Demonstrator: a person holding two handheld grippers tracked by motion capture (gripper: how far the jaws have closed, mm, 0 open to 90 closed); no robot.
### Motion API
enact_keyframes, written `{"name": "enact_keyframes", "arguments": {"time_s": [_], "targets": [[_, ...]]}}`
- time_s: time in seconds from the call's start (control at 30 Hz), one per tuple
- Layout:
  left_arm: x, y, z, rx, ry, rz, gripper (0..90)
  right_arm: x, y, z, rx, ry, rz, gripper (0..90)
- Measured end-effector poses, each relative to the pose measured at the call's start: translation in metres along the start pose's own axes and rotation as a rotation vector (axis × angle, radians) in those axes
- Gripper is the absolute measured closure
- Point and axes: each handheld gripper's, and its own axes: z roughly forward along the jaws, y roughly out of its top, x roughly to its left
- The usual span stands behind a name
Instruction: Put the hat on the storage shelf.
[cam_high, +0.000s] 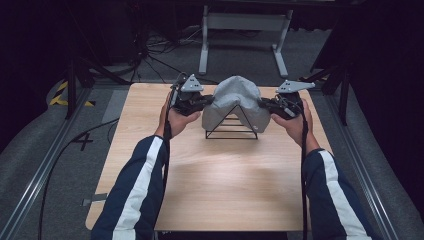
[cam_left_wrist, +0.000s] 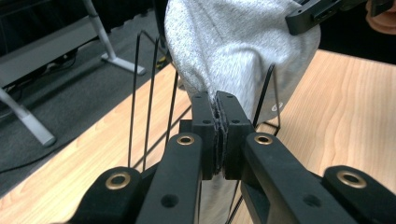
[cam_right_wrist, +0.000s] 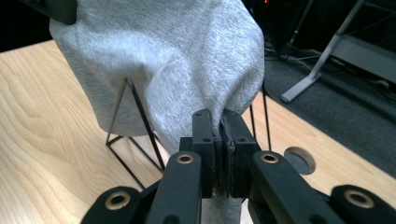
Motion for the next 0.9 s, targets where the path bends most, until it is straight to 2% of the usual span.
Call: {"name": "enact_keyframes", "arguments": {"time_s": [0.07,0.1,0.2,0.3,0.43,0.47,0.53,0.63,0.77,0.83,0.9], "targets": [[0.000,-0.004,0.003,0.012,0.007,0.004,87.2,0.002,-0.008,0.007,0.022,0.003,0.004,85.4],[0.000,-0.007,0.005,0.006,0.001,-0.014,87.2,0.002,-0.008,0.007,0.022,0.003,0.004,85.4],[0.000,-0.009,0.005,-0.007,-0.003,-0.018,86.9,0.003,-0.014,0.010,0.022,0.011,0.018,85.3],[-0.003,-0.005,-0.003,-0.041,-0.019,0.000,87.0,0.003,-0.013,0.006,-0.010,0.019,0.023,85.3],[-0.010,0.001,-0.015,-0.070,-0.029,0.046,87.2,0.008,-0.008,-0.007,-0.053,0.042,-0.003,85.3],[-0.012,0.002,-0.019,-0.069,-0.018,0.079,87.2,0.009,-0.007,-0.009,-0.057,0.043,-0.013,85.3],[-0.015,0.001,-0.020,-0.061,-0.016,0.103,87.1,0.013,-0.005,-0.015,-0.069,0.049,-0.042,85.2],[-0.016,-0.004,-0.017,-0.045,-0.012,0.109,87.1,0.017,-0.005,-0.015,-0.056,0.038,-0.065,85.2],[-0.013,-0.017,-0.011,-0.051,-0.005,0.076,85.8,0.018,-0.013,-0.007,-0.044,0.041,-0.057,85.0],[-0.010,-0.020,-0.007,-0.045,0.006,0.047,81.3,0.017,-0.018,-0.002,-0.031,0.032,-0.048,84.8],[-0.007,-0.024,-0.003,-0.049,-0.016,0.017,80.7,0.014,-0.021,0.001,-0.015,0.019,-0.040,84.4]]}}
